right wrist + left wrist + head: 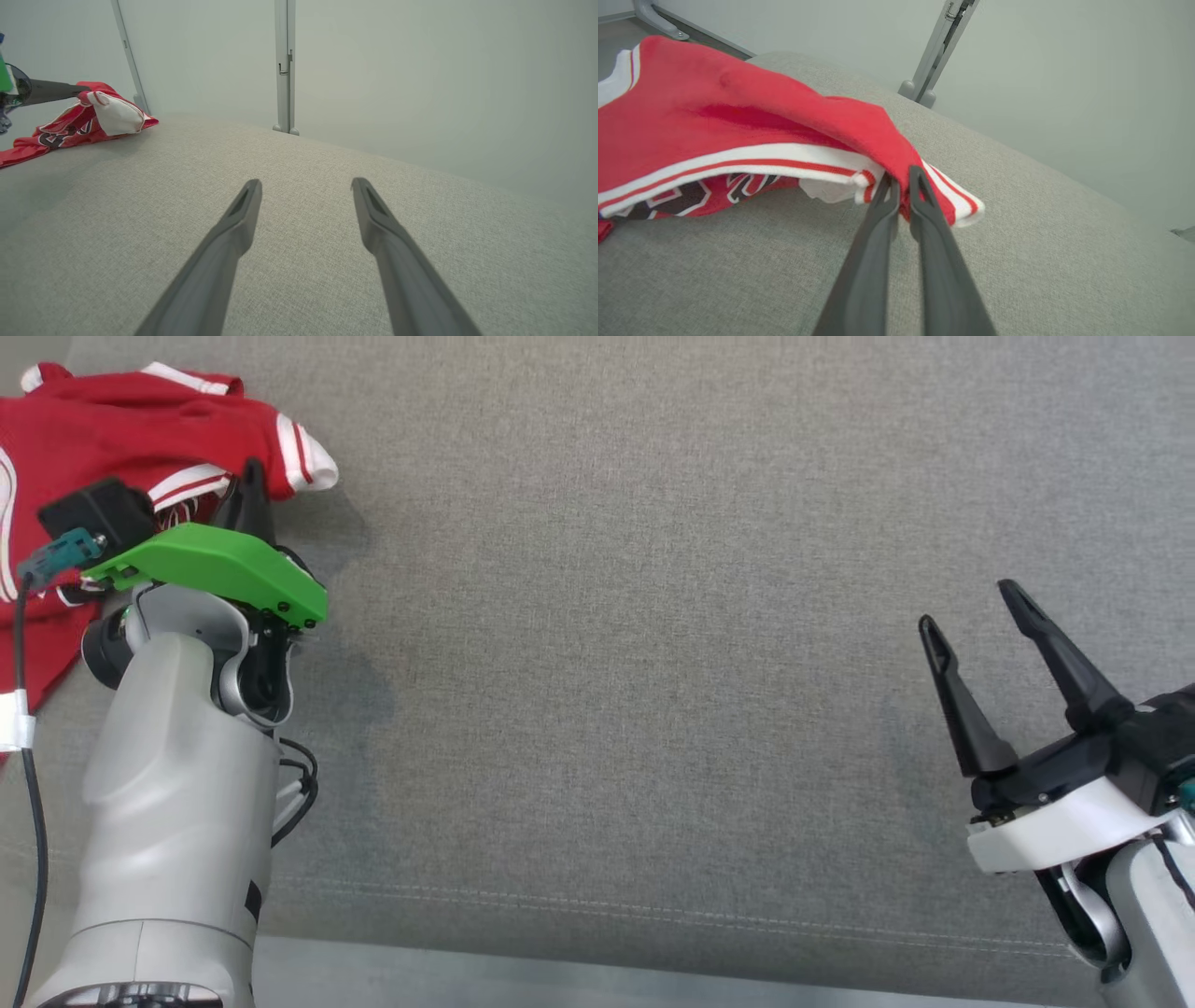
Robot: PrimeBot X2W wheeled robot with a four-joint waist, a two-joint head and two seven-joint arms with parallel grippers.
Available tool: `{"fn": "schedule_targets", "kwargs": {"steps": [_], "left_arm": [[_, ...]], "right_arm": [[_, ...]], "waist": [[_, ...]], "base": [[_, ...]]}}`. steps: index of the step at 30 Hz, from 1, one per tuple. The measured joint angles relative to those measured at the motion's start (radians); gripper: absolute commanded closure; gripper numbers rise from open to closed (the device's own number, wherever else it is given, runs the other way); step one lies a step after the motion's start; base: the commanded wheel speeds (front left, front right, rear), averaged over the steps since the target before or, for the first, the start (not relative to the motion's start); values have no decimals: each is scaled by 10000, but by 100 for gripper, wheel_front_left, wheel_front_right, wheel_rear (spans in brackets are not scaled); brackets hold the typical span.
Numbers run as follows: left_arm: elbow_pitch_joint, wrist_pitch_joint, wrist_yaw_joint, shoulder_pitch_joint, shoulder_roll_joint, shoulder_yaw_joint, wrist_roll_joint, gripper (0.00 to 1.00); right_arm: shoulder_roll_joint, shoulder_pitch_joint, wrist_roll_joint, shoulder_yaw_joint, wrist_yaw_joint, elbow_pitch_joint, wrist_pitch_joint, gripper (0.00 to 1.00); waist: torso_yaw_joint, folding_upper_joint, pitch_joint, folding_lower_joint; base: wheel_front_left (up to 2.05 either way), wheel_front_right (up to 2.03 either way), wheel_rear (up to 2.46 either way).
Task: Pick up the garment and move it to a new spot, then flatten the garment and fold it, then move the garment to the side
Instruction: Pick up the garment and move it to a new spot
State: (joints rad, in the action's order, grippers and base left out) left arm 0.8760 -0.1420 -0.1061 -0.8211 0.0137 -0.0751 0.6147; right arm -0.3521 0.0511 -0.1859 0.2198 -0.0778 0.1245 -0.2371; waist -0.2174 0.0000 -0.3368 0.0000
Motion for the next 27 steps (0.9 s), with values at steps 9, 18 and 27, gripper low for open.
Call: {"fn": "schedule_targets", "kwargs": {"steps": [9,18,27], "left_arm": [[-585,272,-100,9,25,-1053,263,100],[-1135,711,-173,33,33,-2148,665,100],[-1918,1200,-174,437,56,-3457,1181,100]], "right_arm": [[748,-63,-92,522,-13,-470,-90,0],[1030,-238,-180,516,4,-654,-102,0],[1321,-418,-192,426,17,-648,-148,0]], "waist": [[689,0,918,0],[1724,0,1332,0],[3018,1,1576,0]], "base": [[0,0,0],[0,0,0],[0,0,0]]}}
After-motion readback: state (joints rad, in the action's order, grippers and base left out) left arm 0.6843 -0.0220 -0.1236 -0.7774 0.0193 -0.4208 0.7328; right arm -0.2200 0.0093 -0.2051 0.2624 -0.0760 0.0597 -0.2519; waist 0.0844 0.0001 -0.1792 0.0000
